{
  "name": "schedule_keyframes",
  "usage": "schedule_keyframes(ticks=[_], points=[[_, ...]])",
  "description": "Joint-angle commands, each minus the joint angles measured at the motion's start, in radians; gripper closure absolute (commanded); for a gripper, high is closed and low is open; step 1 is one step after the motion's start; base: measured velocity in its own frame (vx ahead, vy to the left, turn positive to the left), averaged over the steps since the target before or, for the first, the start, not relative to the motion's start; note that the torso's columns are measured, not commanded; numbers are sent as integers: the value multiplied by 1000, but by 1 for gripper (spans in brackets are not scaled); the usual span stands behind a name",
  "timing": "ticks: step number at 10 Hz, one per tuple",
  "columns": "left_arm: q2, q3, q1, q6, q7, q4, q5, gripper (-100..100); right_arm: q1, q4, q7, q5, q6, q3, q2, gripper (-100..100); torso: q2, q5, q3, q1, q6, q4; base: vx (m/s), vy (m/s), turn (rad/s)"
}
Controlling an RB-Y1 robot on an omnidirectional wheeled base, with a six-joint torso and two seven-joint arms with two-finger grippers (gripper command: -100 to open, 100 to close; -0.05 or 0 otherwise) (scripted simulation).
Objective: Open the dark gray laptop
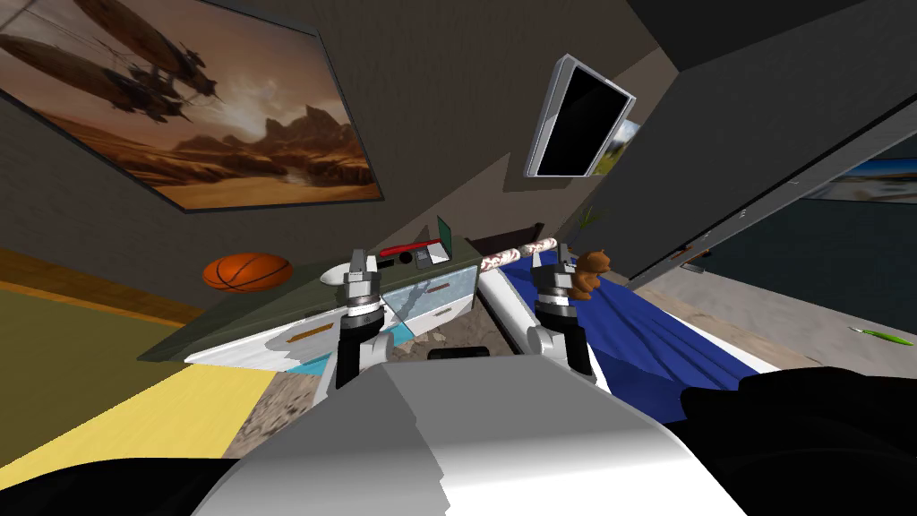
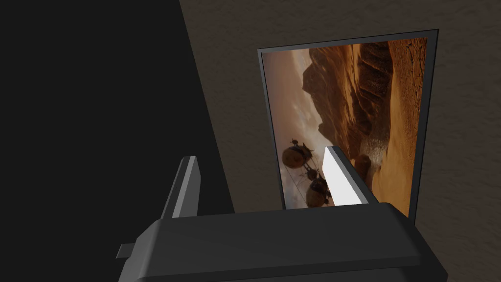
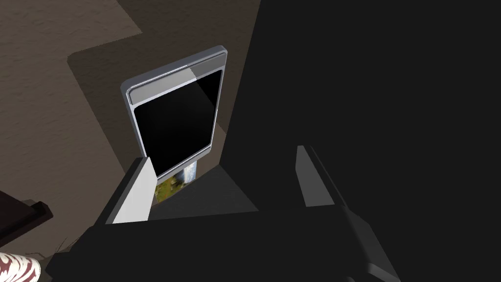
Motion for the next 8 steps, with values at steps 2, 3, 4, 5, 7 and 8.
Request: schedule_keyframes(ticks=[2, 3, 4, 5, 7, 8], points=[[0, 0, 0, 0, 0, 0, 0, 0, 0, 0, 0, 0, 0, 0, 0, 0, 104, 0, -209, 0, 0, 105, 0, 0, 0], [0, 0, 0, 0, 0, 0, 0, 0, 0, 0, 0, 0, 0, 0, 0, 0, 175, 0, -351, 0, 0, 176, 0, 0, 0], [0, 0, 0, 0, 0, 0, 0, 0, 0, 0, 0, 0, 0, 0, 0, 0, 248, 0, -497, 0, 0, 248, 0, 0, 0], [0, 0, 0, 0, 0, 0, 0, 0, 0, 0, 0, 0, 0, 0, 0, 0, 322, 0, -644, 0, 0, 322, 0, 0, 0], [0, 0, 0, 0, 0, 0, 0, 0, 0, 0, 0, 0, 0, 0, 0, 0, 470, 0, -939, 0, 0, 470, 0, 0, 0], [0, 0, 0, 0, 0, 0, 0, 0, 0, 0, 0, 0, 0, 0, 0, 0, 544, 0, -1087, 0, 0, 544, 0, 0, 0]])
